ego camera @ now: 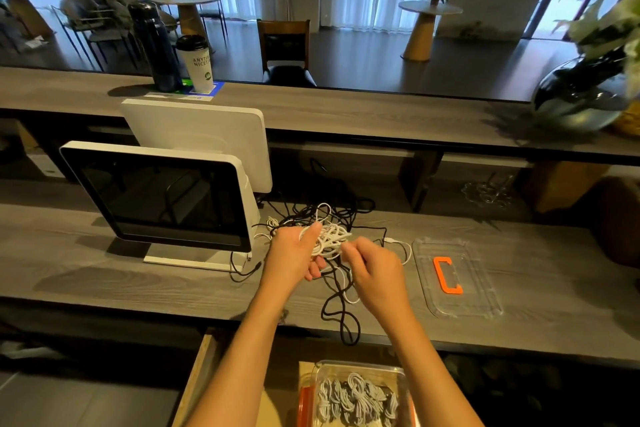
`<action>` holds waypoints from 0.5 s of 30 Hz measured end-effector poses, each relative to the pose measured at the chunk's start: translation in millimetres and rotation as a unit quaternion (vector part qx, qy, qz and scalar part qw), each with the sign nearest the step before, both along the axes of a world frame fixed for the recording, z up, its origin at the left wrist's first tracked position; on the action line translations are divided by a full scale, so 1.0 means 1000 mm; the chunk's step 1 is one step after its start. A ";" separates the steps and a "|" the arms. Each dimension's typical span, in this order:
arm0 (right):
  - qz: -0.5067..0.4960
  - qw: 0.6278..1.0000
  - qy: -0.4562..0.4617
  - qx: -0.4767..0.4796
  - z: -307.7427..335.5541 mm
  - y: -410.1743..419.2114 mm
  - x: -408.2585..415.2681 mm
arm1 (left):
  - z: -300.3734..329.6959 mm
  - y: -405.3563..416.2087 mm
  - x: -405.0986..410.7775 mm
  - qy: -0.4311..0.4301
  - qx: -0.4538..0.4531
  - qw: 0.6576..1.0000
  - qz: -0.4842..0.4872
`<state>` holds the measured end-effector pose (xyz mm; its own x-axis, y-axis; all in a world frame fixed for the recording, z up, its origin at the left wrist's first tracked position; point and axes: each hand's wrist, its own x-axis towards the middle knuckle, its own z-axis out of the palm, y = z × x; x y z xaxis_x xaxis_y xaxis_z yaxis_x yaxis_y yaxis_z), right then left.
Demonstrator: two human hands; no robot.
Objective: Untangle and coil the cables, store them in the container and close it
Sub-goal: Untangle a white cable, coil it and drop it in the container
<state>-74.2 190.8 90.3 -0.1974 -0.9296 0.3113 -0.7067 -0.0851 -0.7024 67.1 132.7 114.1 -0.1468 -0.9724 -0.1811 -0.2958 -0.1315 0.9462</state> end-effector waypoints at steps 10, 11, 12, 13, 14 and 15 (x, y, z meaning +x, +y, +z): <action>-0.051 0.973 -0.223 0.021 -0.001 0.000 -0.005 | 0.006 0.003 0.010 0.030 0.024 0.992 -0.119; -0.047 0.971 -0.234 0.025 -0.001 0.000 -0.006 | 0.005 0.004 0.010 0.066 0.033 0.993 -0.091; -0.044 0.969 -0.240 0.034 -0.002 -0.001 -0.007 | 0.006 0.004 0.009 0.102 0.042 0.992 -0.056; -0.037 0.968 -0.245 0.048 -0.002 -0.001 -0.006 | 0.005 0.004 0.007 0.130 0.049 0.990 -0.020; -0.030 0.964 -0.256 0.067 -0.003 -0.002 -0.006 | 0.005 0.003 0.005 0.148 0.055 0.987 0.015; -0.020 0.957 -0.274 0.087 -0.004 -0.002 -0.005 | 0.005 0.003 0.003 0.160 0.057 0.984 0.046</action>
